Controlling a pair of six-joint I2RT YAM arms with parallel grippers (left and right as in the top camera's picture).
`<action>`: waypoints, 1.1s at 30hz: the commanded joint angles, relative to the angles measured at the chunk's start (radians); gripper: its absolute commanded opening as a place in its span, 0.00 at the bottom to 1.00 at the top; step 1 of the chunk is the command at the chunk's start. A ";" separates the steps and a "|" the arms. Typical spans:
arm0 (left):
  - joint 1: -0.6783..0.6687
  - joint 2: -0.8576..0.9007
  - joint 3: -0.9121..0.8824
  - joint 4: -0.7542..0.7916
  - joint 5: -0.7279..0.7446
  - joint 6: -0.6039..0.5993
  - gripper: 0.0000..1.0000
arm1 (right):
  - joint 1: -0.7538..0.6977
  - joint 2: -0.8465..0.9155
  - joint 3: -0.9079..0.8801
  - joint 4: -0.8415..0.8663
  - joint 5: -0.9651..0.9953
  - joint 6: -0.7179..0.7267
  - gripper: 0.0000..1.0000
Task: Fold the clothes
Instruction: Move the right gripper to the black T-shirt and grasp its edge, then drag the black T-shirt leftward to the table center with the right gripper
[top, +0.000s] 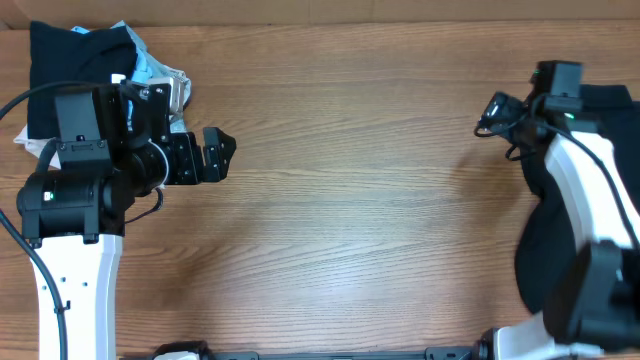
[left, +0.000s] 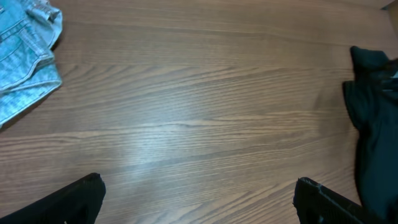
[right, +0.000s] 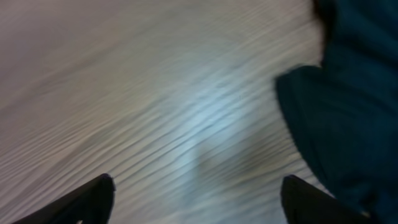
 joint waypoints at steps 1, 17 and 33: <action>-0.007 -0.005 0.032 0.003 0.042 0.013 1.00 | -0.019 0.099 0.005 0.066 0.176 0.047 0.86; -0.007 0.001 0.032 0.013 0.024 0.021 1.00 | -0.095 0.286 0.005 0.215 0.219 0.084 0.68; -0.007 0.001 0.032 -0.001 0.025 0.020 1.00 | -0.095 0.316 0.019 0.226 0.169 0.084 0.04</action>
